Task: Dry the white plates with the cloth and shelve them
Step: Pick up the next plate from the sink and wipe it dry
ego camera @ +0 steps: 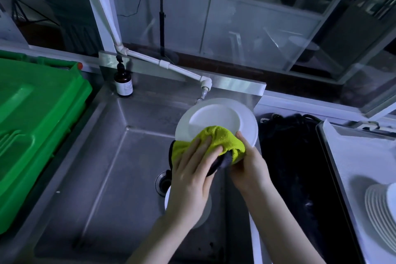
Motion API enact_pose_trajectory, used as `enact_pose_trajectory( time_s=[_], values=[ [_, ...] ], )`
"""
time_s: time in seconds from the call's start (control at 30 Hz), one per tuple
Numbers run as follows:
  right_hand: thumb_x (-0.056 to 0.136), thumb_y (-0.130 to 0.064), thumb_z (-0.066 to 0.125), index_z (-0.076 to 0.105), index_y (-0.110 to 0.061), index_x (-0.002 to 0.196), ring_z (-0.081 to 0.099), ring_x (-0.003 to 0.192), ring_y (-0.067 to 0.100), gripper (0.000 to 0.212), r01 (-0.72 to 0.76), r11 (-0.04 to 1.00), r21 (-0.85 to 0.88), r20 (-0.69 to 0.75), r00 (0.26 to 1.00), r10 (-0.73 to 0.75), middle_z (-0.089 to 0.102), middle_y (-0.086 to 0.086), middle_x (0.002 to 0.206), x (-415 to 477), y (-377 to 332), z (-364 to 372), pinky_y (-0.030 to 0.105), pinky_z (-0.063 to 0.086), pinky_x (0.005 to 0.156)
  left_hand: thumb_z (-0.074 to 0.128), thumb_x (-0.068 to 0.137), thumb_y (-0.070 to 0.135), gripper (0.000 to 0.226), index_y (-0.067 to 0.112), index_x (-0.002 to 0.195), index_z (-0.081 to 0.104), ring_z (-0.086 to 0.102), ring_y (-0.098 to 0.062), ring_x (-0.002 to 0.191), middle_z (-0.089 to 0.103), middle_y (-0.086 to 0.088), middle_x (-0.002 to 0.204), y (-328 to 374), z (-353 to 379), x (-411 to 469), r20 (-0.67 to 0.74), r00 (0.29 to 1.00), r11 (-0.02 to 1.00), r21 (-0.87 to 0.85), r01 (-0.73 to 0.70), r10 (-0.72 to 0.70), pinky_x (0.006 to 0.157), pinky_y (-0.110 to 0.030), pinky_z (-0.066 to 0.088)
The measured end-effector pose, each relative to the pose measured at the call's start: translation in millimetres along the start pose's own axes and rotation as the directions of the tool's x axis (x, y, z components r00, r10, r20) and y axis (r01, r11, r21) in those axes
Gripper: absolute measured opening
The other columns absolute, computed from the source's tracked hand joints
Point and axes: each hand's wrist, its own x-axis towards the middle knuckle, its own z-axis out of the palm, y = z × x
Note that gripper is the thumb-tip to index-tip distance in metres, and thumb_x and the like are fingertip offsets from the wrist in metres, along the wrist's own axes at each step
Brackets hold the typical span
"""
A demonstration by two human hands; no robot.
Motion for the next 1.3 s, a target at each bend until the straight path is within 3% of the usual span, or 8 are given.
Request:
enact_pose_trajectory(
  time_s=[0.2,0.37,0.47,0.57,0.7,0.87,1.07,1.3],
  values=[
    [0.095,-0.016,0.06,0.067,-0.001,0.11,0.075,0.089,0.025,0.022,0.053,0.998,-0.026,-0.018,0.998,-0.054,0.076,0.015,0.102,3,-7,-10,0.04,0.061,0.084,0.047,0.099,0.017,0.041,0.03,0.137,0.046,0.053,-0.02,0.129,0.053,-0.001,0.144,-27,-13,-2,-0.036,0.955,0.946,-0.154,0.285,-0.293,0.098,-0.05,0.047],
    [0.094,-0.024,0.056,0.065,0.005,0.115,0.072,0.092,0.028,0.037,-0.068,0.998,-0.006,0.011,0.998,0.069,0.073,0.021,0.108,4,1,-3,0.039,0.059,0.087,0.055,0.094,0.009,0.045,0.02,0.137,0.055,0.041,-0.026,0.14,0.047,-0.003,0.149,-11,-9,-3,0.047,0.995,0.993,0.082,-0.09,0.086,0.104,-0.051,0.04],
    [0.083,-0.028,0.057,0.069,0.006,0.106,0.074,0.085,0.028,0.043,-0.16,0.987,0.032,0.045,0.986,0.159,0.074,0.022,0.097,2,7,-1,0.035,0.061,0.079,0.054,0.094,0.013,0.043,0.026,0.135,0.056,0.041,-0.021,0.14,0.046,0.003,0.15,-7,-11,4,0.097,0.986,0.977,0.154,-0.151,0.137,0.101,-0.049,0.04],
    [0.082,-0.024,0.063,0.063,0.006,0.123,0.069,0.107,0.032,0.051,-0.052,0.998,-0.036,0.05,0.997,0.054,0.069,0.026,0.119,4,7,-7,0.043,0.054,0.097,0.047,0.097,0.018,0.036,0.023,0.132,0.057,0.052,-0.019,0.131,0.054,0.005,0.142,-23,-19,12,0.073,0.995,0.997,0.054,0.06,-0.064,0.1,-0.042,0.045],
    [0.072,-0.02,0.075,0.07,0.001,0.109,0.075,0.09,0.029,0.043,-0.036,0.987,-0.154,0.061,0.997,0.046,0.074,0.022,0.107,-4,6,-20,0.036,0.062,0.071,0.056,0.095,0.007,0.04,0.024,0.13,0.058,0.059,-0.023,0.119,0.062,0.005,0.132,-50,-31,30,0.076,0.935,0.936,-0.044,0.35,-0.346,0.098,-0.034,0.045],
    [0.073,-0.018,0.075,0.079,-0.004,0.095,0.075,0.089,0.029,0.027,-0.038,0.961,-0.274,0.142,0.987,0.08,0.075,0.022,0.105,-11,4,-13,0.035,0.062,0.071,0.051,0.094,0.02,0.038,0.022,0.131,0.058,0.051,-0.012,0.125,0.057,0.008,0.136,-35,-30,46,0.177,0.984,0.999,-0.004,0.038,-0.037,0.102,-0.031,0.041],
    [0.07,-0.018,0.077,0.081,-0.007,0.085,0.074,0.081,0.027,0.019,0.068,0.935,-0.347,0.159,0.987,-0.013,0.076,0.02,0.096,-10,-12,-3,0.032,0.061,0.068,0.059,0.092,0.001,0.042,0.018,0.13,0.058,0.059,-0.021,0.116,0.061,0.005,0.13,-49,-37,53,0.16,0.951,0.961,-0.039,0.274,-0.264,0.097,-0.03,0.045],
    [0.073,-0.021,0.075,0.079,-0.004,0.091,0.074,0.084,0.03,0.025,0.043,0.962,-0.27,0.137,0.991,-0.006,0.075,0.023,0.101,-13,-12,-7,0.036,0.062,0.071,0.047,0.096,0.019,0.036,0.027,0.131,0.053,0.047,-0.013,0.131,0.052,0.011,0.139,-26,-41,17,0.212,0.977,0.99,-0.125,0.061,-0.033,0.105,-0.036,0.04]
  ],
)
